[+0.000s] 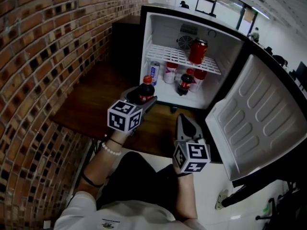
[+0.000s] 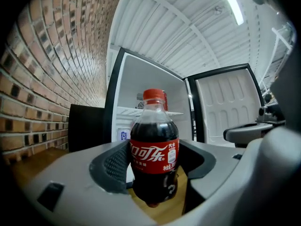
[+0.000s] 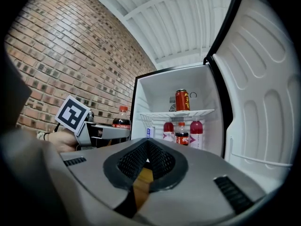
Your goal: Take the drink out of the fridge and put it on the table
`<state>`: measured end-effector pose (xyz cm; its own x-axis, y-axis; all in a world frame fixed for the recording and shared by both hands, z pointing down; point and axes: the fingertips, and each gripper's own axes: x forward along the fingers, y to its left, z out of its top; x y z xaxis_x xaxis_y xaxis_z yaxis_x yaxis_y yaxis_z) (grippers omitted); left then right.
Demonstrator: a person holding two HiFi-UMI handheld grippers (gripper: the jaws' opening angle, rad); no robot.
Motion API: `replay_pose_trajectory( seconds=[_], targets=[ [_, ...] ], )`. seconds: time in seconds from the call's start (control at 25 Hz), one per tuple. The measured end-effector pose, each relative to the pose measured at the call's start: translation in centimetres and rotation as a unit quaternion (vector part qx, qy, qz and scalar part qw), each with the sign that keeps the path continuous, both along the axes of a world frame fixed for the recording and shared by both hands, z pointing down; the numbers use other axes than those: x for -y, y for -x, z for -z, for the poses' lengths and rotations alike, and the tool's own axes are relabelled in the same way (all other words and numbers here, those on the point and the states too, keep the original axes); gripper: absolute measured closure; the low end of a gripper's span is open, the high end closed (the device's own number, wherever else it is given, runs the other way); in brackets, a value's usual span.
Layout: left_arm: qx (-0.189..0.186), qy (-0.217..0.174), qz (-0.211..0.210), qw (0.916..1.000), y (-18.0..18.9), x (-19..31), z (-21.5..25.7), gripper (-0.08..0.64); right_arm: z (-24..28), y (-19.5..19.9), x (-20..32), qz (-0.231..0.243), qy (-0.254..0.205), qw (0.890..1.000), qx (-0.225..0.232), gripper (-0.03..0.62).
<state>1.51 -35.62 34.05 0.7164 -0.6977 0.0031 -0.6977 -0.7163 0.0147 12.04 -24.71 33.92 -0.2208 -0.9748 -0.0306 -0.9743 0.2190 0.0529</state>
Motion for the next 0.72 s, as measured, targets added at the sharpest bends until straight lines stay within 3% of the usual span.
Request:
replay_pose_trajectory(
  seconds=[0.72],
  targets=[
    [0.002,0.018,0.063,0.9979,5.3,3.0,-5.6,0.252,-1.3,0.2,0.7,0.000,0.015,1.000,-0.008,0.581]
  ],
)
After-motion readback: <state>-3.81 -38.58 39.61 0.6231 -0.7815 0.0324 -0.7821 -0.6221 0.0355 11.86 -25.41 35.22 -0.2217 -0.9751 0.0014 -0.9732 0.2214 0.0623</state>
